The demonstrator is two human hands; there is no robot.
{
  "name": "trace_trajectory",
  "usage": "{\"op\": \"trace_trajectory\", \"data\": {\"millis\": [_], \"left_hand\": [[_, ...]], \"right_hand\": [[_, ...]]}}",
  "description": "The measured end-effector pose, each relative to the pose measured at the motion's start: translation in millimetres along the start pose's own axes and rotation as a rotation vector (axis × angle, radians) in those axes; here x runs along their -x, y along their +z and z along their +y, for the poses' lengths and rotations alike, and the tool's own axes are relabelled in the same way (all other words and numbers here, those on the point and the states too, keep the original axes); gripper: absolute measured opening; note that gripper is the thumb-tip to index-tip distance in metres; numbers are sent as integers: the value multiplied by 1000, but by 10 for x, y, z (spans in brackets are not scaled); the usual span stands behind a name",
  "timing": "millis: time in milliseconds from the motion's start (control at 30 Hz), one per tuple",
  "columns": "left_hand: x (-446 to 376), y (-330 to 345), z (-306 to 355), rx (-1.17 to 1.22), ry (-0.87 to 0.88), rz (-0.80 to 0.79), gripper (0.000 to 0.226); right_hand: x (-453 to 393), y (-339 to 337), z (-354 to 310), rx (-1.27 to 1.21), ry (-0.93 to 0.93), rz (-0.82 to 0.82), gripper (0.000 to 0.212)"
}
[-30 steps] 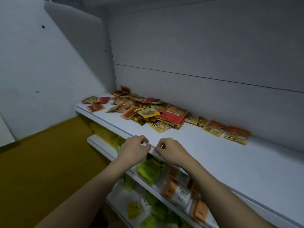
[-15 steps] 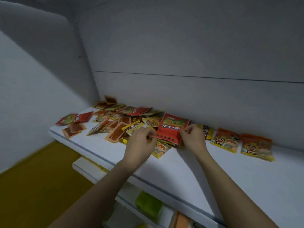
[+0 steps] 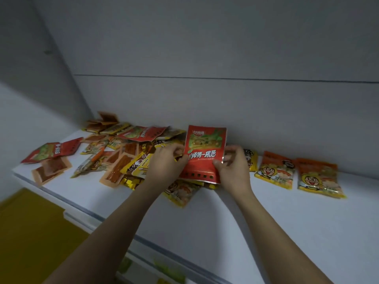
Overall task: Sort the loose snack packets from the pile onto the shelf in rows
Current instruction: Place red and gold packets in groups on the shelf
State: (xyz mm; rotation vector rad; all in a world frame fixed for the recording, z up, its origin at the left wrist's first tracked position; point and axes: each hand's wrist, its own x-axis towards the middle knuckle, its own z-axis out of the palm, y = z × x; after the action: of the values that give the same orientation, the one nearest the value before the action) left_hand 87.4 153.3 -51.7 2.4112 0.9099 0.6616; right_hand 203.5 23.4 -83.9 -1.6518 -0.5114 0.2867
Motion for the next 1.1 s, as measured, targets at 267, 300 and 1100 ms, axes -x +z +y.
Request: {"op": "trace_trajectory", "data": {"millis": [267, 300, 1100], "left_hand": [[-254, -47, 78, 708, -170, -242, 48], [-264, -41, 55, 732, -182, -259, 49], [-12, 91, -497, 835, -106, 187, 32]], "right_hand": [[37, -141, -135, -406, -14, -2, 31], [39, -137, -141, -437, -11, -8, 32], [-27, 129, 235, 118, 5, 35, 37]]}}
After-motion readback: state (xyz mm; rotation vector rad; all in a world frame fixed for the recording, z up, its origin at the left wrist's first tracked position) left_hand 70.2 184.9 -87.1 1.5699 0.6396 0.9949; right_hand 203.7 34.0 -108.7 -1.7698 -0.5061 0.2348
